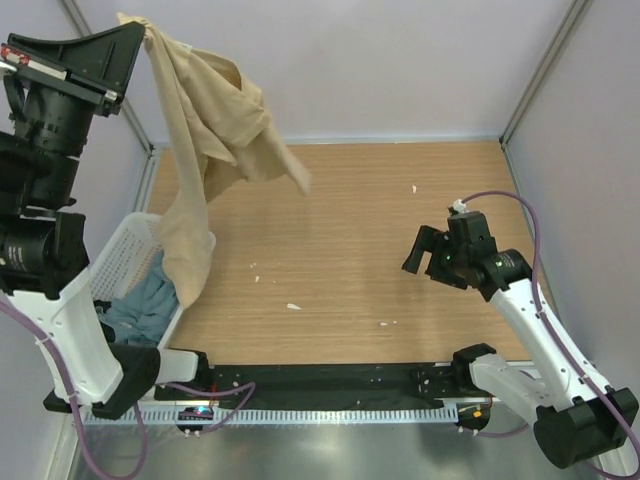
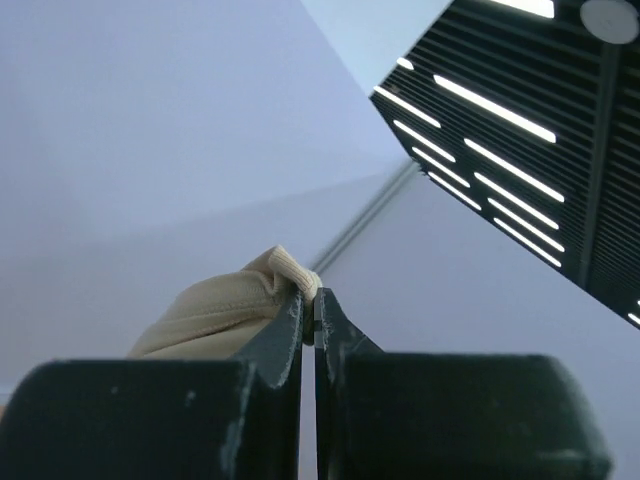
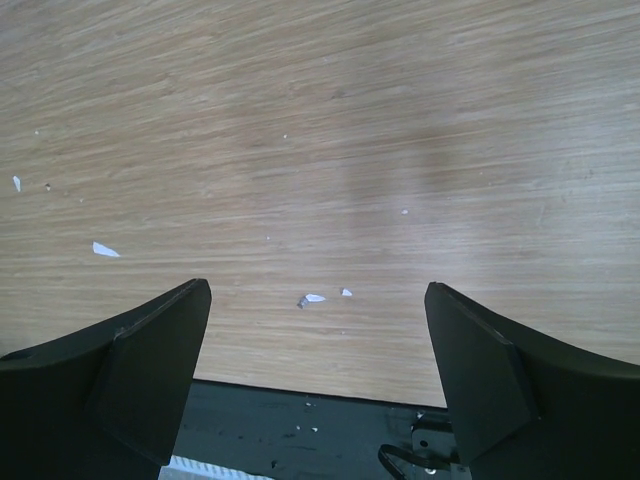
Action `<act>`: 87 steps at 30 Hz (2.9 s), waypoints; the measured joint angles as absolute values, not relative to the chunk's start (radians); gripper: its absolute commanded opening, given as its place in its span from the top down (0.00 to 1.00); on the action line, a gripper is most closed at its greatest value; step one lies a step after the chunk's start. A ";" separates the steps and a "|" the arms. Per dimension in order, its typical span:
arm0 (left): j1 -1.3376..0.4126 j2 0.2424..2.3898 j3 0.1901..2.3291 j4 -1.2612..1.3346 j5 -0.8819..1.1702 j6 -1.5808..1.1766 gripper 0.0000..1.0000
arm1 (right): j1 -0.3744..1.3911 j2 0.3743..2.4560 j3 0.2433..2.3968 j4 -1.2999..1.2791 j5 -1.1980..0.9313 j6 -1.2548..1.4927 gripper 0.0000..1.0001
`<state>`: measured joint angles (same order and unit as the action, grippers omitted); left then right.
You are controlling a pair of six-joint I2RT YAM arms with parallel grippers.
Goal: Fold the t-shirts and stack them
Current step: Grab the tshirt from the pile, then move the tshirt to the center of the board, then flatten the tshirt out
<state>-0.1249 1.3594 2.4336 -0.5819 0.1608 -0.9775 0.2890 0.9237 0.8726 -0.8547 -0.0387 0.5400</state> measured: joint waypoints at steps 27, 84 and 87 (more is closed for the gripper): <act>-0.576 0.742 1.279 -0.649 0.309 -1.192 1.00 | 0.788 1.193 0.796 -0.192 -0.430 0.484 0.00; -0.620 1.002 0.973 -1.090 -0.022 -0.799 0.23 | 0.718 1.377 0.964 -0.709 -0.123 0.664 0.33; -0.633 1.145 0.942 -1.009 -0.017 -0.769 0.22 | 0.718 1.412 0.878 -0.665 -0.126 0.689 0.34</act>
<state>-0.6331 1.1446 0.9417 -1.0092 -0.0170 -0.7692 0.7181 1.4120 0.8783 -0.6647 -0.1265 0.6891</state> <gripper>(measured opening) 0.769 0.666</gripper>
